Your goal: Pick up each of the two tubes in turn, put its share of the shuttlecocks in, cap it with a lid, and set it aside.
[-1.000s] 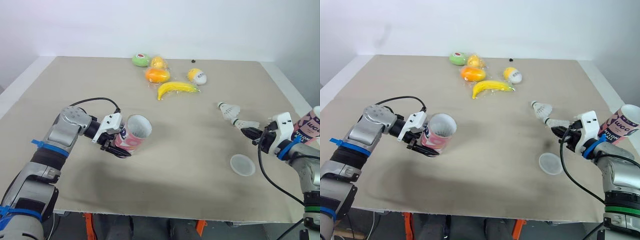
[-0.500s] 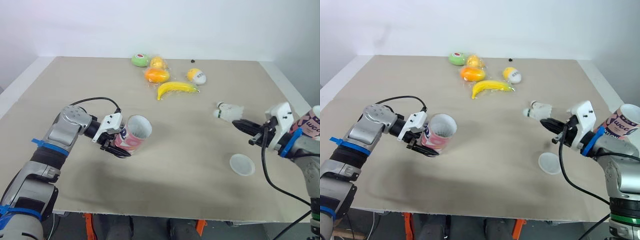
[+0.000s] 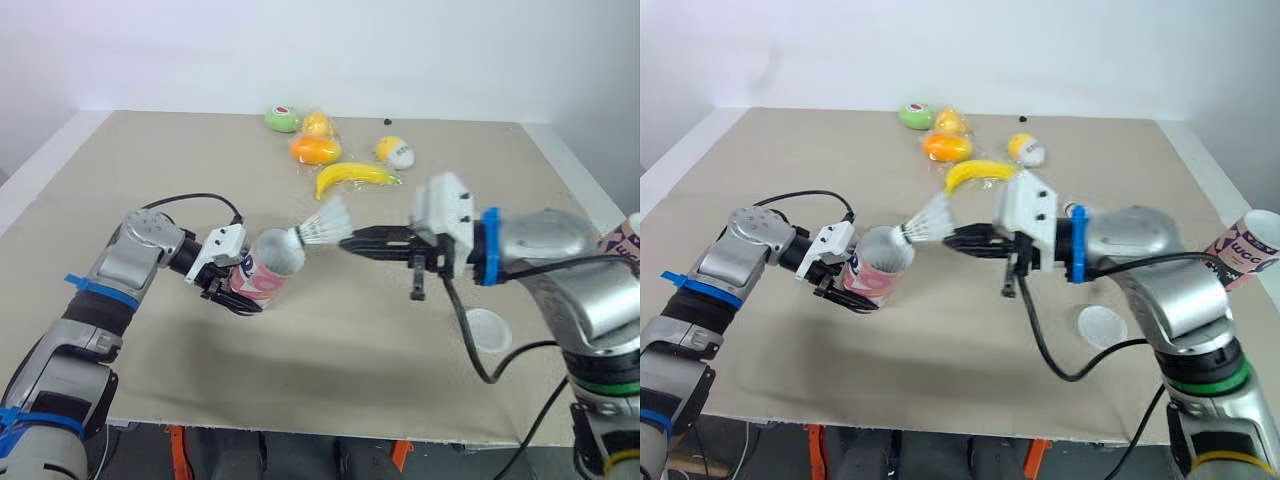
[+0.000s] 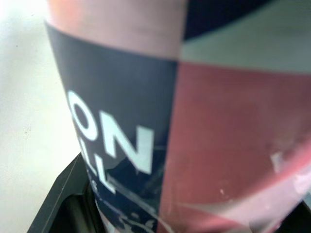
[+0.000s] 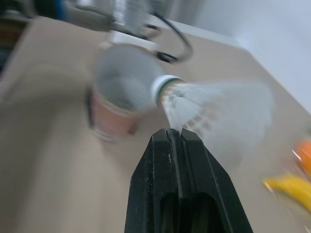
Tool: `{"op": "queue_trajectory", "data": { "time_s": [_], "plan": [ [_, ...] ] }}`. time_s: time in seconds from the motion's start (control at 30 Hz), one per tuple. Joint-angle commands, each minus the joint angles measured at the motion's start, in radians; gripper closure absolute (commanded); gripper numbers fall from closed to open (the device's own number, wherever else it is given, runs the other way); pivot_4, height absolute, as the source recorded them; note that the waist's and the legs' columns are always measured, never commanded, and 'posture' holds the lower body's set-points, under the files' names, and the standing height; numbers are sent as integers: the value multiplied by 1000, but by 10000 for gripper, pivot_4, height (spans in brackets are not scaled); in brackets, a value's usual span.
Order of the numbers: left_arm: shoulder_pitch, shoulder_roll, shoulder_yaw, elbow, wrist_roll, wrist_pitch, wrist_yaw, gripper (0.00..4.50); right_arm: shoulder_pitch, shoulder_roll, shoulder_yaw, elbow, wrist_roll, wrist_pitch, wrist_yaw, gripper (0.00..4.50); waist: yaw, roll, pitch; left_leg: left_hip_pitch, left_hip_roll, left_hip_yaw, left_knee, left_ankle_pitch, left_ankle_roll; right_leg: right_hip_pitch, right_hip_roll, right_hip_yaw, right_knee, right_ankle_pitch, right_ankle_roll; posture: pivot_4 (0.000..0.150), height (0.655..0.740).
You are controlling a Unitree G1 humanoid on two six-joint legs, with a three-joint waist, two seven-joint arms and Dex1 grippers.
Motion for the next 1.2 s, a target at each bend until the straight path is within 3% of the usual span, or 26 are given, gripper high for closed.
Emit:
{"op": "queue_trajectory", "data": {
  "time_s": [0.03, 0.13, 0.17, 0.23, 0.27, 0.3, 0.33, 0.37, 0.5, 0.77, 0.93, 1.2],
  "plan": [
    [-2, -1, -10, 11, 13, -4, -1, 14973, -58, 13, 42, 6, -37, -38, 49, 44750, -1, 0, 0, 0, 0, 0, 0, 0, 0, 0, 0, 0, 0, 0, 0, 1500, 7400],
    [-1, -1, -7, 10, 13, -4, -1, 14973, -88, 34, 76, 25, -62, -47, 67, 44750, -1, 0, 0, 0, 0, 0, 0, 0, 0, 0, 0, 0, 0, 0, 0, 1500, 7400],
    [-1, -2, -7, 11, 14, -4, -1, 14973, -106, 47, 81, 37, -59, -37, 68, 39980, -1, 0, 0, 0, 0, 0, 0, 0, 0, 0, 0, 0, 0, 0, 0, 1500, 7400],
    [1, -2, -5, 8, 14, -3, -1, 14973, -138, 68, 80, 53, -54, -25, 72, 35842, 0, 0, 0, 0, 0, 0, 0, 0, 0, 0, 0, 0, 0, 0, 0, 1500, 7400],
    [1, -2, -4, 7, 14, -2, -1, 14973, -149, 77, 75, 58, -49, -20, 72, 29618, 0, 0, 0, 0, 0, 0, 0, 0, 0, 0, 0, 0, 0, 0, 0, 1500, 7400],
    [2, -2, -4, 8, 15, -3, -1, 14973, -151, 81, 58, 53, -30, -14, 77, 29618, 0, 0, 0, 0, 0, 0, 0, 0, 0, 0, 0, 0, 0, 0, 0, 1500, 7400],
    [2, -2, -3, 8, 15, -3, -1, 14973, -149, 83, 38, 47, -4, -5, 81, 23514, 0, 0, 0, 0, 0, 0, 0, 0, 0, 0, 0, 0, 0, 0, 0, 1500, 7400],
    [3, -2, -3, 7, 15, -3, -1, 14973, -137, 78, 19, 35, 18, 1, 87, 20475, 0, 0, 0, 0, 0, 0, 0, 0, 0, 0, 0, 0, 0, 0, -1, 1500, 7400],
    [8, -5, -1, -1, 16, -1, -1, 14973, -52, 45, -67, 42, 44, 30, 50, 20475, 1, 0, 0, 0, 0, 0, 0, 0, 0, 0, 0, 0, 0, 0, -1, 1500, 7400],
    [15, -4, 0, -12, 16, -1, -1, 14973, 244, 27, -307, 274, -133, -112, -208, 20475, 2, -2, -1, 1, 0, 0, 1, 0, 0, 0, 0, 0, 1, 0, 0, 1500, 7400],
    [9, -5, -5, -3, 18, -7, -1, 14973, 297, 33, -383, 432, -202, -179, -325, 20475, -1, 0, -1, 0, -1, 1, 1, 0, 0, 0, -1, 1, 1, 1, 0, 1500, 7400],
    [6, -15, -7, -1, 23, -11, -1, 14973, 264, 70, -345, 623, -261, -255, -352, 20475, -2, -1, -1, 2, -1, 1, 1, 0, 0, 2, 0, 1, 1, 1, 1, 1500, 7400]
  ]
}}
